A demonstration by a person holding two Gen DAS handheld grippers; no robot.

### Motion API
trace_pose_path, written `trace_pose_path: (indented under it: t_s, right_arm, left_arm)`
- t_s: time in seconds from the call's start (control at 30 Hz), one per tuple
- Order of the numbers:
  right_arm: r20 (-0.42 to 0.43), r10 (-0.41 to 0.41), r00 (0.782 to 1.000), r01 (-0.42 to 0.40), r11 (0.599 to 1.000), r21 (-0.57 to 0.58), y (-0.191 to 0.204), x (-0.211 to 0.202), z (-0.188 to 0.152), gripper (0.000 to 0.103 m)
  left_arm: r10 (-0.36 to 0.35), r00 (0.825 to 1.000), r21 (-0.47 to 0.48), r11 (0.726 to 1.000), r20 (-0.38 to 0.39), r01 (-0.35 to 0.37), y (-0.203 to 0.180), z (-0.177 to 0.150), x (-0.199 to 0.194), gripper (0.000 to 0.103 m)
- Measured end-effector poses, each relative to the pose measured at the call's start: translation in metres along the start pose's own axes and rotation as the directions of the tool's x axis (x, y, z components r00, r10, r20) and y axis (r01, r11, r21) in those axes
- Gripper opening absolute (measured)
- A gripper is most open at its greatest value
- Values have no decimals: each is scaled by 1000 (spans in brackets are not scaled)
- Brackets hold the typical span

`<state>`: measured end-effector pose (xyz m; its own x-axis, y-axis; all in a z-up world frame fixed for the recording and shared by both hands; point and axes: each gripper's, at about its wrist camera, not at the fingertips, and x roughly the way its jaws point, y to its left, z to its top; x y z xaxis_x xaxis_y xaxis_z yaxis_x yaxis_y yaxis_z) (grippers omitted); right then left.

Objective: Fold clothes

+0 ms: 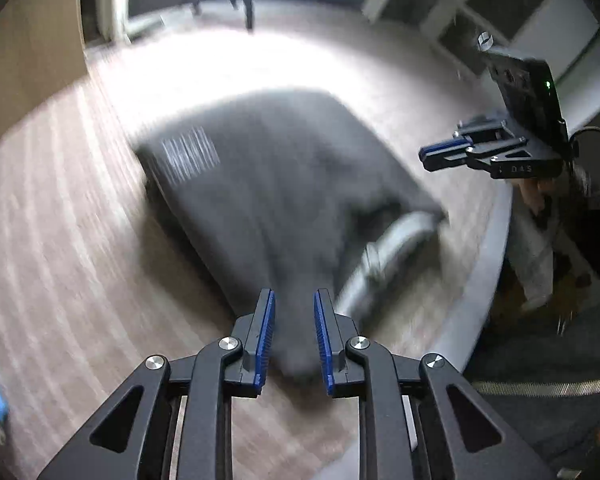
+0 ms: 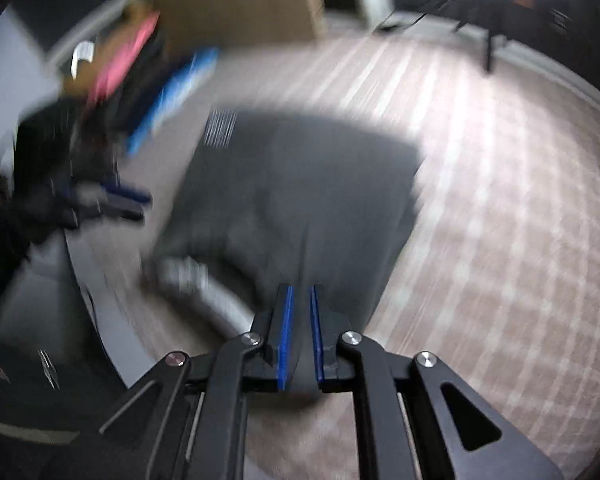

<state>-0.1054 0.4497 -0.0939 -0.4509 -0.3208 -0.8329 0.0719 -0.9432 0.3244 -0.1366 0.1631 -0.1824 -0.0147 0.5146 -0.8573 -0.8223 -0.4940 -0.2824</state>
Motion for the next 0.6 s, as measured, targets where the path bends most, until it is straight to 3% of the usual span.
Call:
trace_pose_path:
  t_s: [0.13,0.27,0.4,0.6]
  right_arm:
    - [60,-5,998,3,1000,28,-6,13,44,10]
    - [47,46,998,-46,999,5,12,51,77,10]
    - [34,64,997,-65,998,0,29,74,88,10]
    - [26,171,985,-170,985,-40,55,80,100,10]
  left_arm:
    - [38,998,-36,999,48,-36,24,38,4,23]
    - [37,999,-47,998,38,-35,42,56,20,23]
    - [40,999,-42,998,14,-40,54,57,22,23]
    - [37,999,-48,998,8,-36,87,40,16,23]
